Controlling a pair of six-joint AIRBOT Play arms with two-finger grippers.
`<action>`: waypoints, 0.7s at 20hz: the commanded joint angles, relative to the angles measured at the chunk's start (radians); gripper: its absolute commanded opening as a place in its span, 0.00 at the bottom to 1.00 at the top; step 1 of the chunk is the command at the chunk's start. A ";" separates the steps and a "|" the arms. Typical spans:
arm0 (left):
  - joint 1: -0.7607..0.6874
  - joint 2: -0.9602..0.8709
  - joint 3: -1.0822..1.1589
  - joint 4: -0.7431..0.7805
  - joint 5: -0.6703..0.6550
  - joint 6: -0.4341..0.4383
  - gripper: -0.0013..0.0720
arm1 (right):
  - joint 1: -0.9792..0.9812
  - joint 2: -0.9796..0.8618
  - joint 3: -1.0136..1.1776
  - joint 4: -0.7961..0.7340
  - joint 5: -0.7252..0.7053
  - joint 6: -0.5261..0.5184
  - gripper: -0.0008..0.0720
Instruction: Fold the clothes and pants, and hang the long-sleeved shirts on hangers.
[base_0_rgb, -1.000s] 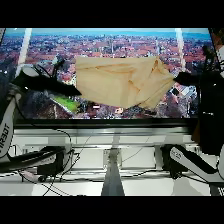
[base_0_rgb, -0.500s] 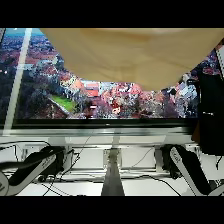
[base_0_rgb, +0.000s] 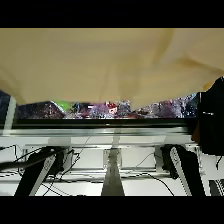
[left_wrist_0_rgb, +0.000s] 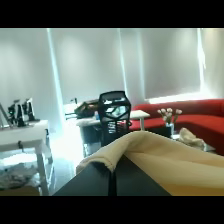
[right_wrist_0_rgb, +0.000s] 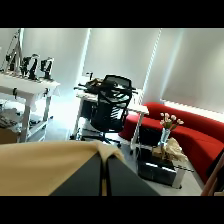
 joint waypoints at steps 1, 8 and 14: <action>0.002 -0.037 -0.013 0.058 -0.060 -0.108 0.03 | 0.000 -0.047 0.013 0.029 0.066 0.009 0.03; -0.083 -0.523 -0.120 -0.011 -0.459 -0.091 0.03 | 0.013 -0.535 -0.115 0.244 0.391 0.100 0.03; -0.175 -0.929 -0.129 -0.021 -0.218 -0.077 0.03 | 0.167 -0.951 -0.187 0.188 0.226 0.087 0.03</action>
